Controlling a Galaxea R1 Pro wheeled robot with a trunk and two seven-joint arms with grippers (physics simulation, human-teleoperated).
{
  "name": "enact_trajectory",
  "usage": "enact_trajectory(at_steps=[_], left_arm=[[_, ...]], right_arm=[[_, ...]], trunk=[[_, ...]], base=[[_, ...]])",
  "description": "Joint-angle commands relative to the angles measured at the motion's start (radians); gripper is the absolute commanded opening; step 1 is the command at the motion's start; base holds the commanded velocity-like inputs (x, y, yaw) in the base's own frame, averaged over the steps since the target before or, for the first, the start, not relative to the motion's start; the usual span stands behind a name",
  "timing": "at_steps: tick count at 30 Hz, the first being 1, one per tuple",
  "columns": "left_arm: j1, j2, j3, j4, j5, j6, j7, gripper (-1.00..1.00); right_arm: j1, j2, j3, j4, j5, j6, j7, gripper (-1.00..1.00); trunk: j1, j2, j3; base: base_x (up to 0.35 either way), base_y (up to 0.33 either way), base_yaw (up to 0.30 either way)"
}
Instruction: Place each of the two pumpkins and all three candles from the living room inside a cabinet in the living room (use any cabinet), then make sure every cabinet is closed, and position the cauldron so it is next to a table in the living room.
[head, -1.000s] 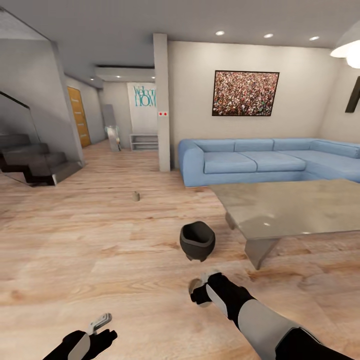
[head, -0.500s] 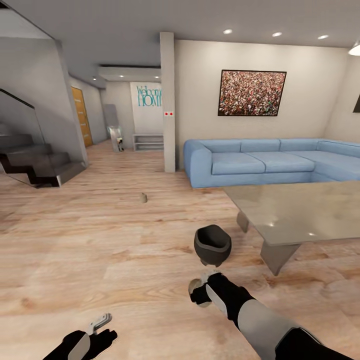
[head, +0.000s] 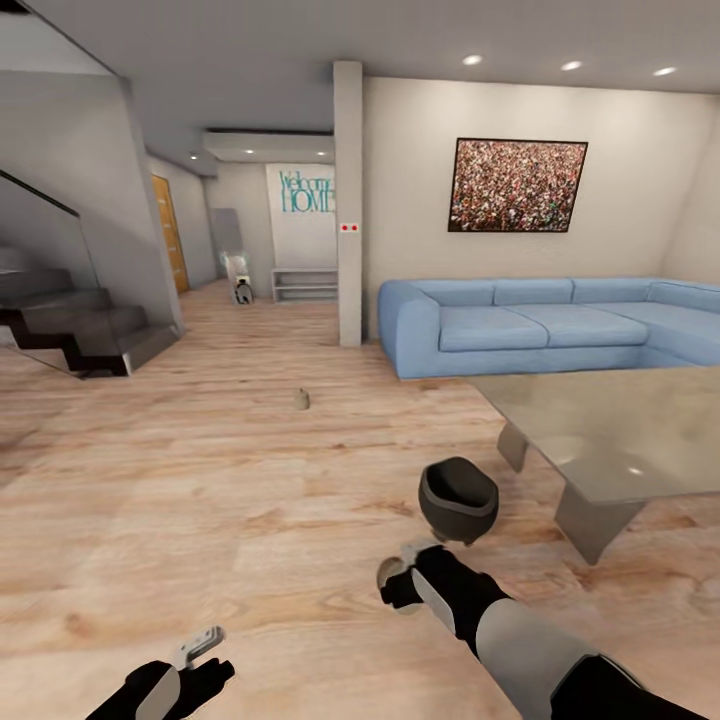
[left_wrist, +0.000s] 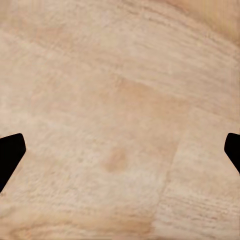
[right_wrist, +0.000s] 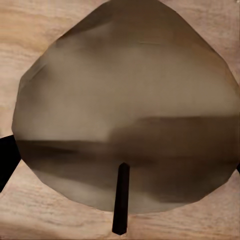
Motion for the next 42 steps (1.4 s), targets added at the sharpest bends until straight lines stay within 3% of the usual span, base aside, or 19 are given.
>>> enact_trajectory(at_steps=[1,23,42], left_arm=[[0.000,0.000,0.002,-0.002,0.008,0.006,0.003,1.00],[0.000,0.000,0.002,-0.002,0.008,0.006,0.003,1.00],[0.000,0.000,0.000,-0.002,0.008,0.006,0.002,1.00]], right_arm=[[-0.001,0.000,0.008,-0.001,-0.013,0.004,-0.007,-1.00],[-0.001,0.000,0.007,-0.001,-0.013,0.004,-0.005,-1.00],[-0.001,0.000,0.007,-0.001,-0.013,0.003,-0.005,-1.00]], trunk=[[0.000,0.000,-0.001],[0.000,0.000,-0.001],[0.000,0.000,-0.001]], base=[[0.151,0.316,0.000],[0.189,0.308,0.000],[0.275,0.249,0.000]])
